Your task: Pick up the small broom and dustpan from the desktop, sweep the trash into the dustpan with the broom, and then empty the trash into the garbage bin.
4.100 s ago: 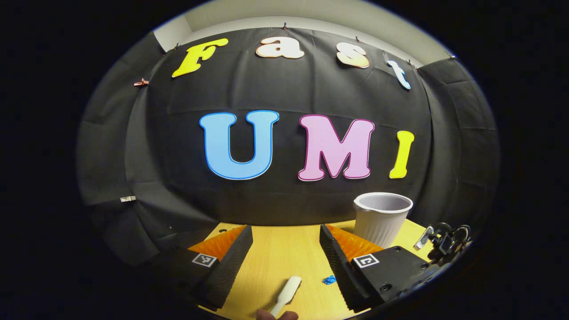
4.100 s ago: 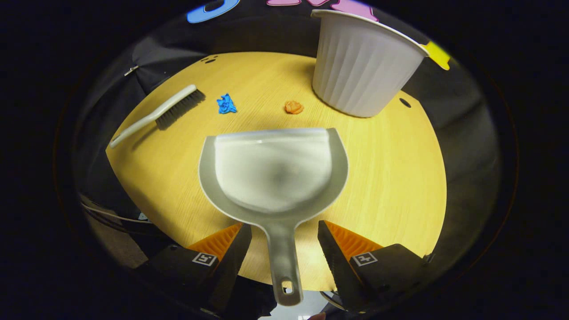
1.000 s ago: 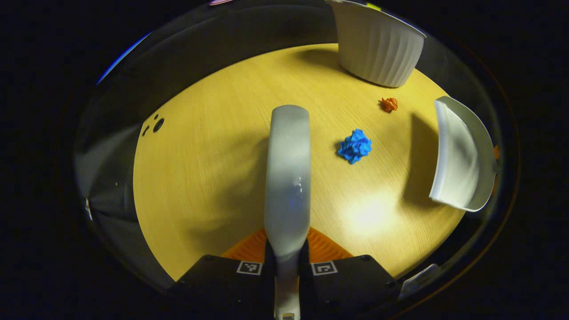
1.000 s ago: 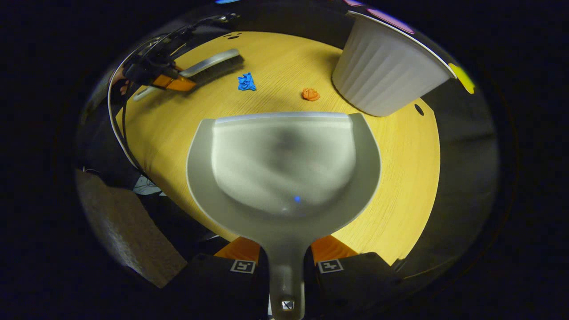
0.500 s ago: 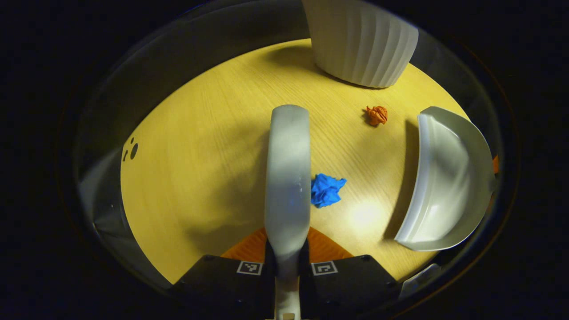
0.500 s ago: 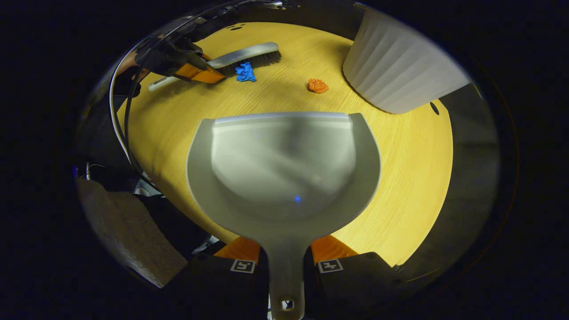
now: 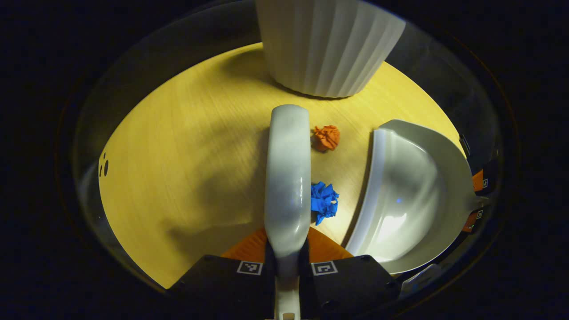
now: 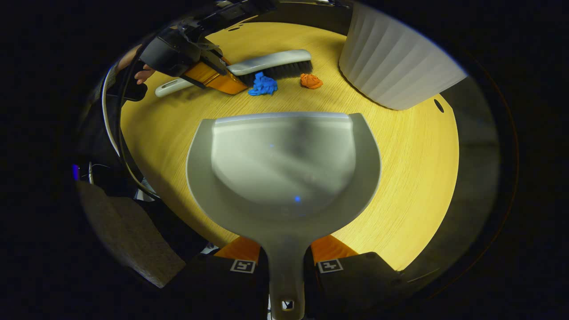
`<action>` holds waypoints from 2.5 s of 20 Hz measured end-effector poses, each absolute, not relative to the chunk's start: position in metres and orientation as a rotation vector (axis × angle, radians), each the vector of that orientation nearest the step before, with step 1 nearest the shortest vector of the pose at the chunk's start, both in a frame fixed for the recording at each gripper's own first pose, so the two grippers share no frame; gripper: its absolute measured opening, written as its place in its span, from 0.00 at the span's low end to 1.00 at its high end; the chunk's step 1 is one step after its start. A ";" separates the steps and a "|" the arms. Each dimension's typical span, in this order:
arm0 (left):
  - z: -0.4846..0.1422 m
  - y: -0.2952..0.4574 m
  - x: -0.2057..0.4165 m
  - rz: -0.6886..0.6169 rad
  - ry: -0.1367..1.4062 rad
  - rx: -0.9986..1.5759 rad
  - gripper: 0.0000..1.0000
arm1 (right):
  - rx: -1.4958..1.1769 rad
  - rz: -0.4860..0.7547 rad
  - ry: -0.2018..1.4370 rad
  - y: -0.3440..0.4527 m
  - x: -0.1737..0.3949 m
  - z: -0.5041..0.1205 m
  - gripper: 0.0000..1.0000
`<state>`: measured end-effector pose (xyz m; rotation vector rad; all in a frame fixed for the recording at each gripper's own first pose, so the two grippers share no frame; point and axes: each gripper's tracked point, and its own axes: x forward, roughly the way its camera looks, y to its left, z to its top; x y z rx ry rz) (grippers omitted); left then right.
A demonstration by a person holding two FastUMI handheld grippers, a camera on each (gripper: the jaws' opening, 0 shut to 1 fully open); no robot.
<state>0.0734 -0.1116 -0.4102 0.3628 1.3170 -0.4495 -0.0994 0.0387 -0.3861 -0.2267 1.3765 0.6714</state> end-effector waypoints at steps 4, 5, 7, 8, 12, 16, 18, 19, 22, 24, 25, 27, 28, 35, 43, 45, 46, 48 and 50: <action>-0.408 -0.135 0.053 -0.562 1.379 0.289 0.25 | -0.245 0.682 1.382 0.033 -0.098 -0.388 0.36; -0.407 -0.136 0.046 -0.591 1.404 0.260 0.26 | -0.249 0.689 1.375 0.032 -0.100 -0.390 0.36; -0.402 -0.147 0.035 -0.640 1.446 0.205 0.25 | -0.245 0.693 1.366 0.034 -0.099 -0.391 0.36; -0.399 -0.150 0.031 -0.665 1.463 0.177 0.26 | -0.245 0.696 1.357 0.033 -0.098 -0.393 0.36; -0.384 -0.168 0.006 -0.756 1.537 0.057 0.25 | -0.236 0.711 1.297 0.033 -0.095 -0.400 0.36; -0.357 -0.164 -0.001 -0.751 1.512 0.042 0.25 | -0.173 0.712 1.220 0.035 -0.097 -0.421 0.36; -0.334 -0.159 -0.002 -0.749 1.470 0.036 0.25 | -0.151 0.698 1.184 0.035 -0.097 -0.426 0.35; -0.324 -0.154 -0.001 -0.737 1.443 0.048 0.25 | -0.141 0.688 1.173 0.035 -0.099 -0.423 0.36; -0.305 -0.133 0.003 -0.641 1.359 0.068 0.25 | -0.111 0.642 1.178 0.034 -0.101 -0.416 0.35; -0.303 -0.106 0.012 -0.530 1.307 0.110 0.25 | -0.093 0.605 1.189 0.032 -0.103 -0.405 0.35; -0.304 -0.092 0.015 -0.475 1.290 0.130 0.25 | -0.082 0.592 1.193 0.031 -0.104 -0.399 0.35; -0.307 -0.069 0.014 -0.392 1.268 0.151 0.25 | -0.070 0.572 1.186 0.028 -0.103 -0.387 0.35; -0.308 -0.061 0.012 -0.367 1.271 0.154 0.25 | -0.067 0.564 1.176 0.025 -0.100 -0.378 0.36; -0.345 -0.016 -0.021 -0.291 1.305 0.139 0.25 | -0.029 0.473 1.151 -0.009 -0.087 -0.274 0.36; -0.358 0.005 -0.044 -0.305 1.299 0.098 0.25 | -0.015 0.291 1.059 -0.068 0.024 -0.194 0.39; -0.359 0.007 -0.044 -0.313 1.292 0.091 0.25 | -0.098 0.244 1.053 -0.084 0.055 -0.189 0.35; -0.359 0.008 -0.044 -0.315 1.289 0.088 0.25 | -0.153 0.220 1.053 -0.092 0.068 -0.188 0.36; -0.360 0.009 -0.046 -0.316 1.283 0.077 0.25 | -0.248 0.185 1.059 -0.106 0.096 -0.185 0.36; -0.360 0.010 -0.046 -0.316 1.281 0.066 0.25 | -0.317 0.171 1.065 -0.112 0.117 -0.181 0.34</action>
